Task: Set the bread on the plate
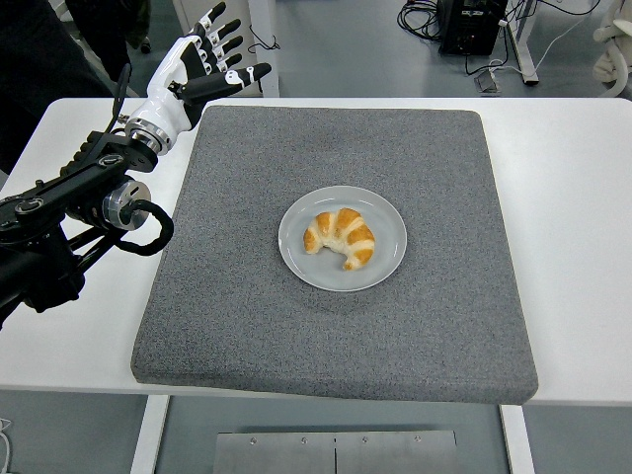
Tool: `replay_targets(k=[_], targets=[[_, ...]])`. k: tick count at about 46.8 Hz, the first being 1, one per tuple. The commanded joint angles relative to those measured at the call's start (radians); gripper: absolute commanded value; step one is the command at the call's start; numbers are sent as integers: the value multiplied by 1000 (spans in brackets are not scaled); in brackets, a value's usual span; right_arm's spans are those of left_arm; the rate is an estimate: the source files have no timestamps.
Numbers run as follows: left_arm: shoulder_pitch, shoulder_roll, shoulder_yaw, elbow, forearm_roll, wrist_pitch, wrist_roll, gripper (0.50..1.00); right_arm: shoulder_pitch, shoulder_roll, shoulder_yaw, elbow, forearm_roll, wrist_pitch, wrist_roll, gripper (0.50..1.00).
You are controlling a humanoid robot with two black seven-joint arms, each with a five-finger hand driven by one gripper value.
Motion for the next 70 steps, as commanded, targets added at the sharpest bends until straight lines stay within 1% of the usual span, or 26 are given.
replay_targets(k=[1,5,17,20,25,32,42,50,53,56,59,70], targets=[[2,0,-6,4,-46,13,-2,971,0,0,0,0,0,0,0,1000],[25,0,-45,4,-69,21,-2,971,1,0,0,0,0,0,0,1000],[108,-17,-196,6,-70,21,-2,971,0,0,0,0,0,0,0,1000],[124,-32,-229,6,-70,19,-2,971,0,0,0,0,0,0,0,1000],[155,-48,-269,7,-72,19,-2,971,0,0,0,0,0,0,0,1000],[186,-52,-316,12,-90,15,-2,971,0,0,0,0,0,0,0,1000],[190,-97,-359,53,-115,9,0,971,0,0,0,0,0,0,0,1000],[186,-140,-371,154,-149,2,0,972,1,0,0,0,0,0,0,1000],[183,-158,-373,176,-150,-11,0,971,0,0,0,0,0,0,0,1000],[183,-160,-376,184,-150,-40,0,971,0,0,0,0,0,0,0,1000],[184,-163,-387,193,-150,-56,0,971,1,0,0,0,0,0,0,1000],[180,-166,-391,205,-153,-88,0,972,0,0,0,0,0,0,0,1000]])
